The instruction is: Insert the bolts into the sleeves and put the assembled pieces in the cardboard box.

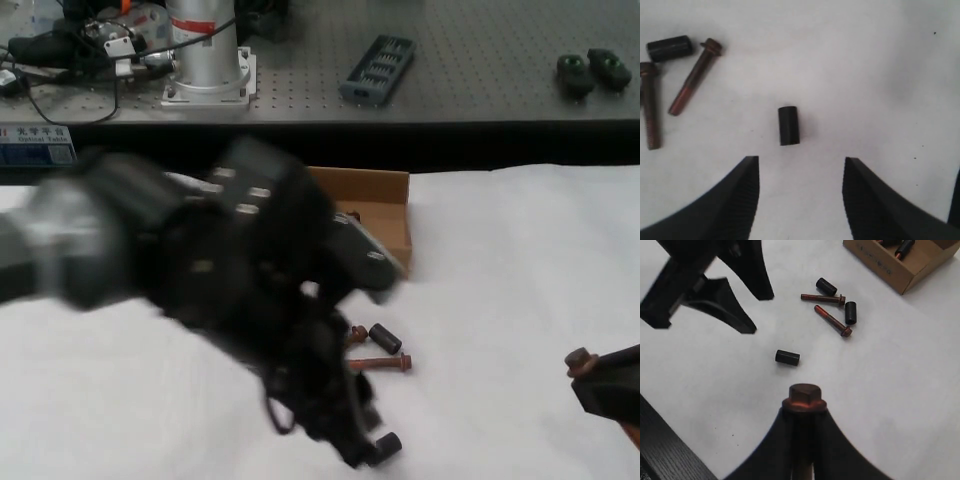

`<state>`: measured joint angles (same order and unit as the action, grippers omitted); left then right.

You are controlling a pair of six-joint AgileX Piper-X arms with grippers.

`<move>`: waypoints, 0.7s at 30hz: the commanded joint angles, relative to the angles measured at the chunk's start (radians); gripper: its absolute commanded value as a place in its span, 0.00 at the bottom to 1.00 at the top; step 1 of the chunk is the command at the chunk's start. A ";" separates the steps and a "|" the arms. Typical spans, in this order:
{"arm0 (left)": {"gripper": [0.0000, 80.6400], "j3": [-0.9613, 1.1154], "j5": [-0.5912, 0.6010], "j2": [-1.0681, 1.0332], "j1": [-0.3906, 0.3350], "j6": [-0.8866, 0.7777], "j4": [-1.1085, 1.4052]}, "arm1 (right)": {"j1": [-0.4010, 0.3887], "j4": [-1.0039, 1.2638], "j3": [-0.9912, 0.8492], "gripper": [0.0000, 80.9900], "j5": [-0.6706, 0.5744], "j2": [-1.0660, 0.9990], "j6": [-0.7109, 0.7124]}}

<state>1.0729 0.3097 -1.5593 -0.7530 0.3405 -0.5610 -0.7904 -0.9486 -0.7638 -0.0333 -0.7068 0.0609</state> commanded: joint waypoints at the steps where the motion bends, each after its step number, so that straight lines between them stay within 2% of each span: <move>1: 0.48 0.076 -0.036 -0.086 -0.045 -0.014 -0.067 | 0.003 0.004 -0.003 0.02 -0.004 0.017 0.000; 6: 0.48 0.123 -0.039 -0.150 -0.070 -0.052 -0.119 | 0.003 0.004 -0.003 0.02 -0.002 0.016 0.000; 12: 0.48 0.123 -0.123 -0.192 -0.074 -0.049 -0.089 | 0.003 0.004 -0.003 0.02 -0.002 0.016 0.000; 21: 0.48 0.123 -0.116 -0.277 -0.074 -0.049 -0.008 | 0.003 0.004 -0.003 0.02 -0.002 0.016 0.000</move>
<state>1.1846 0.1985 -1.8174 -0.8232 0.2958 -0.5796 -0.7904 -0.9526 -0.7616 -0.0333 -0.7004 0.0609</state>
